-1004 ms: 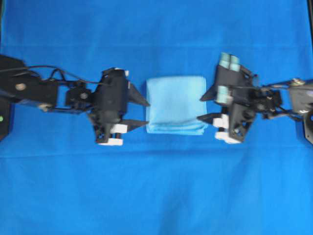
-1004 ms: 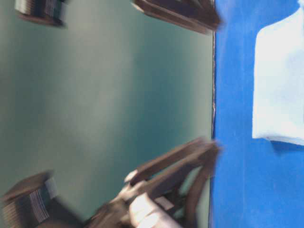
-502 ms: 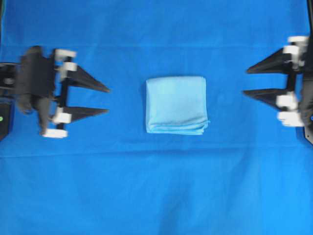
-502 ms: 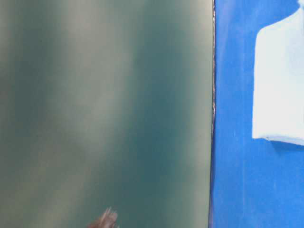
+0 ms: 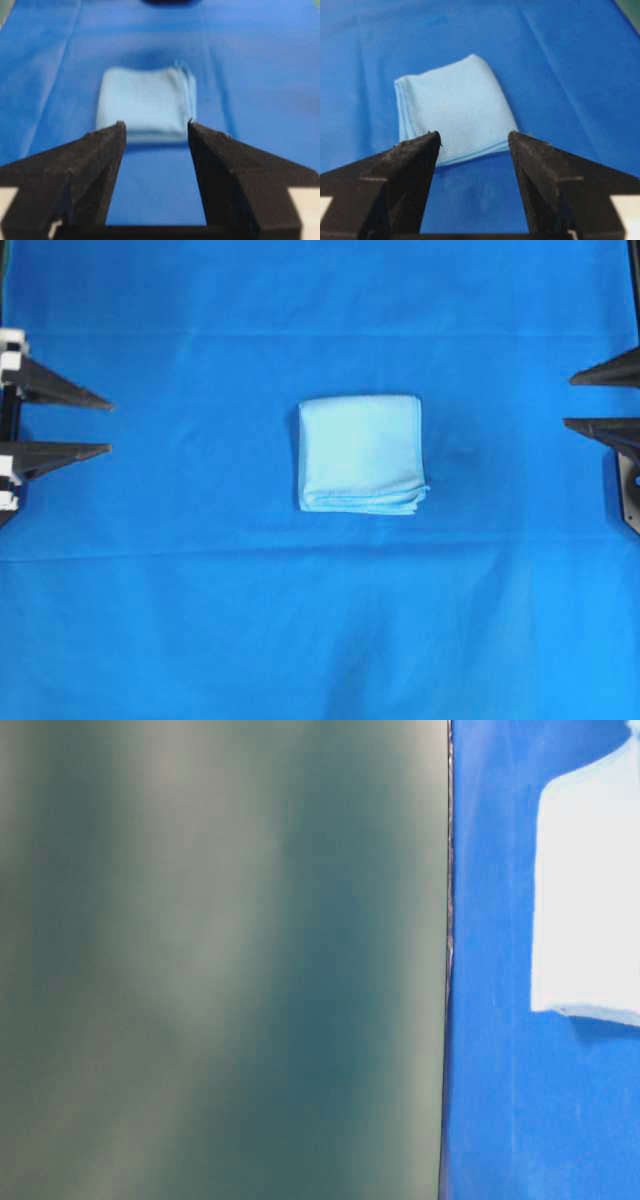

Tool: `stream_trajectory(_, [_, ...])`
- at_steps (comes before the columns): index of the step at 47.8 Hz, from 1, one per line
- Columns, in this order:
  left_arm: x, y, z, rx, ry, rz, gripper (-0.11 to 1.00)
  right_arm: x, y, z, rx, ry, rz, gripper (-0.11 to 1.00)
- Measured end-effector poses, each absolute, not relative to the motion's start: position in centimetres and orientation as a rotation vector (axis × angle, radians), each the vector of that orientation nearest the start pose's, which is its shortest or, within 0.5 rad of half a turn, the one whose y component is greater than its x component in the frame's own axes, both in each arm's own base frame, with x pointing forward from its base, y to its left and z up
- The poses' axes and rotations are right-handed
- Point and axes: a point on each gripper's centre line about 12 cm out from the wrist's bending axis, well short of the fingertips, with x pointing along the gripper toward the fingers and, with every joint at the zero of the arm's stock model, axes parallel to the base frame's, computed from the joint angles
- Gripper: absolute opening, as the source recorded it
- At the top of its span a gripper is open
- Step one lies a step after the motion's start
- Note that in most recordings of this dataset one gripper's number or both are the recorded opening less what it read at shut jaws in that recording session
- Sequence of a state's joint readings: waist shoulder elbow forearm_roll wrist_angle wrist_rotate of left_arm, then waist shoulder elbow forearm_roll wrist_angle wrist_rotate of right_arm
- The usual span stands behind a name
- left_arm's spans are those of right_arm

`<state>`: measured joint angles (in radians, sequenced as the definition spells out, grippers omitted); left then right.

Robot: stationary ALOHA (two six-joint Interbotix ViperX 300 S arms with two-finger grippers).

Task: Fold the light blue towel.

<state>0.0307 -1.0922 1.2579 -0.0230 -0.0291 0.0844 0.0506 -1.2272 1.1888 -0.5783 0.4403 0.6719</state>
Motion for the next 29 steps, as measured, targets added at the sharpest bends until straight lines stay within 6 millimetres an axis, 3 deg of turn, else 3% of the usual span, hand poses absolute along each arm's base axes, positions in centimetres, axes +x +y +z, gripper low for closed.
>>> stream_trajectory(10, [15.4,0.6,23.3,0.039,0.122,0.038,0.5,14.4,-2.1,24.3,0.088,0.302,-0.201,0.61])
stream_trajectory(29, [15.2,0.6,22.7,0.031,0.137,0.039,0.5,14.4,-2.1,24.2,0.087,0.296,-0.197,0.61])
